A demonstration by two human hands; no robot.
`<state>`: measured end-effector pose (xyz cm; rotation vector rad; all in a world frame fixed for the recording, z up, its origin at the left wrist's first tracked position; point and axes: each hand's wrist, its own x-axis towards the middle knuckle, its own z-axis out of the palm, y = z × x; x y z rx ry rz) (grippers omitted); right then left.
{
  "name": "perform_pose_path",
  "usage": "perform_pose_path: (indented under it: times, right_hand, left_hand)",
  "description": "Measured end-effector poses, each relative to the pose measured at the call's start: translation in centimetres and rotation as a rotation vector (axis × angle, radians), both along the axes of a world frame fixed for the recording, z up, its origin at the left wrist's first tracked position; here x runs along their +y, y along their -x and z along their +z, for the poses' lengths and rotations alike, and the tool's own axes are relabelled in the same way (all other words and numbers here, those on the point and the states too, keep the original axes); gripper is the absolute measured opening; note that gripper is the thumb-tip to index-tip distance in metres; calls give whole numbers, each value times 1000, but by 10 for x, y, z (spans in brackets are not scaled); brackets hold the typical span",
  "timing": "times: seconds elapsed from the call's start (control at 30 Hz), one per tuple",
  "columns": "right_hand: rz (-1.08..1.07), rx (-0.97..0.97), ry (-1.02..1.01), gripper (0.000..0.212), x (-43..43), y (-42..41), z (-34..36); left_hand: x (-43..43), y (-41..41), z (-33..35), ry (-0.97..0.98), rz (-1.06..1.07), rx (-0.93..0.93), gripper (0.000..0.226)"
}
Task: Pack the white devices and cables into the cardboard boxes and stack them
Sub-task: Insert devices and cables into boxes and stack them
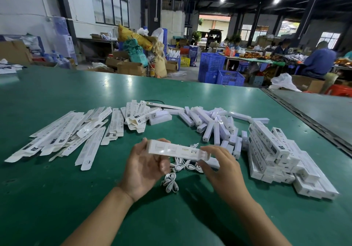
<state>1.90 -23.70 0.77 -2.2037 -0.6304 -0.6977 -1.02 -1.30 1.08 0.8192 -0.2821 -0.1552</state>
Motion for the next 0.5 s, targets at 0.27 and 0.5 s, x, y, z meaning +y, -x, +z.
perform_pose_path:
  times: [0.27,0.5]
  right_hand:
    - [253,296,-92,25,10,5,-8]
    - [15,251,152,32,-5,-10,-11]
  left_hand:
    - [-5,-1,-9,-298,37,-48,45]
    - [-3,-7,-10,-269,362,83,64]
